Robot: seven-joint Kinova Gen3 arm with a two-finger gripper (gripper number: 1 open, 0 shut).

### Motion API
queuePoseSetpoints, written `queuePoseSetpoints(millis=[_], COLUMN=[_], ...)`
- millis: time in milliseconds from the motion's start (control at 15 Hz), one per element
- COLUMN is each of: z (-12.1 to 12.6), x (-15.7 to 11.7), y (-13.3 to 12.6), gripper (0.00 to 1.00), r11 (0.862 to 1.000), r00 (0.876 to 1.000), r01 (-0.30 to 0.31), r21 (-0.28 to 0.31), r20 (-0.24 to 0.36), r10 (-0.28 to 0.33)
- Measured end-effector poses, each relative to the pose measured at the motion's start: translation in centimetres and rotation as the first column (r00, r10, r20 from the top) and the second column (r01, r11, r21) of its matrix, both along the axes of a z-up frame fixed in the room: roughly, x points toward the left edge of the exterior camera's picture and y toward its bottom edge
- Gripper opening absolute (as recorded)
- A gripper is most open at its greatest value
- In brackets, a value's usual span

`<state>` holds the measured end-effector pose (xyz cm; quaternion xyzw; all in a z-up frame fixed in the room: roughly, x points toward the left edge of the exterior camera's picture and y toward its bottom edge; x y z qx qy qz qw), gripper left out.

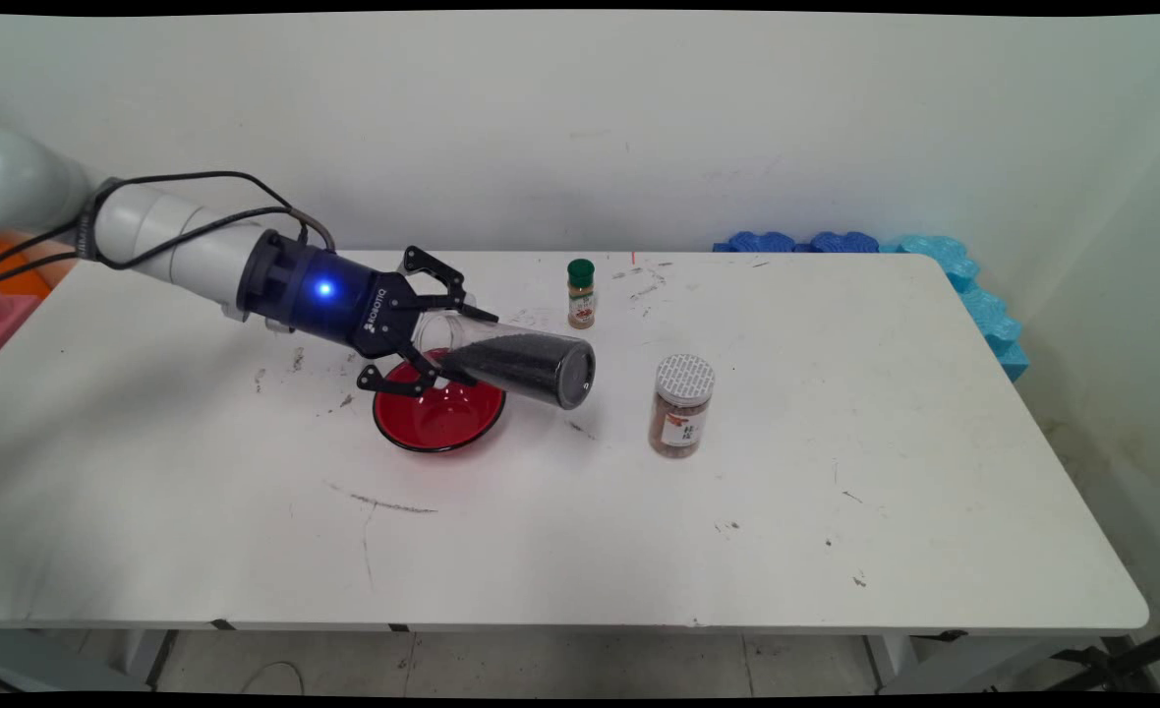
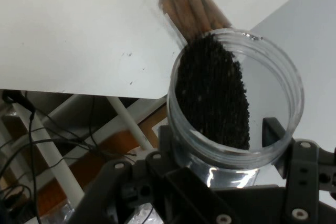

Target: Pour the black seasoning powder in the red bowl

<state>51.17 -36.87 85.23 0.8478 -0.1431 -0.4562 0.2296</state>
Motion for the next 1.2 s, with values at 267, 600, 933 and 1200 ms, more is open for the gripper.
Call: queuePoseSetpoints(millis=[267,600,933,1200], z=[-0.24,-0.5,-0.64,-0.73], x=[0.08,0.15,0.2,0.29], y=[-0.02,-0.04,-0.17,-0.22], gripper=[0.0,0.0,0.0,0.0], r11=[1.0,0.999,0.999,0.999], r00=[1.0,1.0,0.999,0.999], r01=[-0.01,-0.018,-0.028,-0.031], r21=[0.015,0.027,0.033,0.035], r20=[-0.014,-0.023,-0.03,-0.034], r10=[0.01,0.019,0.029,0.032])
